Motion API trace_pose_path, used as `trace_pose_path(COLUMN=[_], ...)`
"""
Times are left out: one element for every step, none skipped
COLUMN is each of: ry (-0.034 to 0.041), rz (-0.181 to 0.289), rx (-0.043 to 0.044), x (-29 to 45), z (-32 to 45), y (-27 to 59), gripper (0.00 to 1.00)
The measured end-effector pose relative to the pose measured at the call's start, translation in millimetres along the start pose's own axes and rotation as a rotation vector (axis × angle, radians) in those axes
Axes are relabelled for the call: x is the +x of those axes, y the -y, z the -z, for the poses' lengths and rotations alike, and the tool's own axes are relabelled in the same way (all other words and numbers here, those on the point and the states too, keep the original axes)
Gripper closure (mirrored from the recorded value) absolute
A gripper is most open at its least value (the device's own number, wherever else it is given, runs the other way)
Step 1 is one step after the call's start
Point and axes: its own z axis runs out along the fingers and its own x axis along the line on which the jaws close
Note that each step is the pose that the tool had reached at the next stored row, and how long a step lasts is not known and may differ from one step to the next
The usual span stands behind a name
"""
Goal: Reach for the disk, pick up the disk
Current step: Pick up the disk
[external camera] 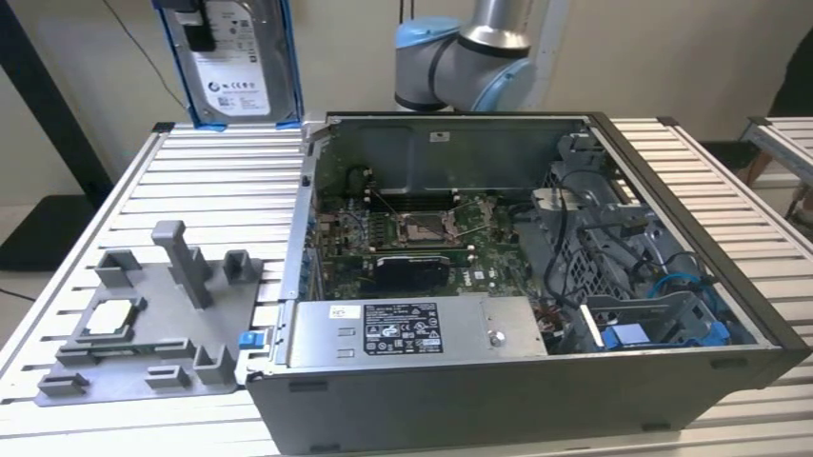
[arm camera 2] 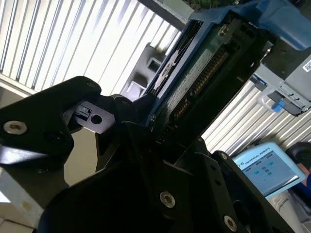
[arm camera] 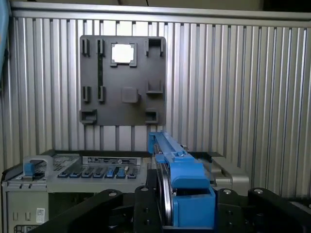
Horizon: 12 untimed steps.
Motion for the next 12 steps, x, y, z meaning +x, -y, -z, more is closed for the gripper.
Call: trace_pose_path(ry=[0.0001,0.0,0.0,0.0,0.0001,0.0001,0.0001,0.0,0.0,0.0,0.0,0.0001], rz=[0.0,0.0,0.0,0.0,0.0,0.0,0.0,0.0,0.0,0.0,0.0,0.0], rx=[-0.0001,-0.0004,-0.0007,-0.0009,-0.0011,-0.0013,-0.0015,-0.0018,-0.0021,-0.0023,-0.0025,-0.0028], x=[0.0,0.0,0.0,-0.1,-0.1,-0.1,-0.1,-0.1,-0.1,-0.1,-0.2,-0.2], z=[0.0,0.1,0.1,0.1,0.1,0.2,0.2,0.3,0.3,0.4,0.4,0.4], y=[4.2,8.7,13.5,18.2,22.6,27.0,31.7,36.1,40.6,45.5,49.7,54.2], gripper=[1.0,1.0,1.0,1.0,1.0,1.0,1.0,1.0,1.0,1.0,1.0,1.0])
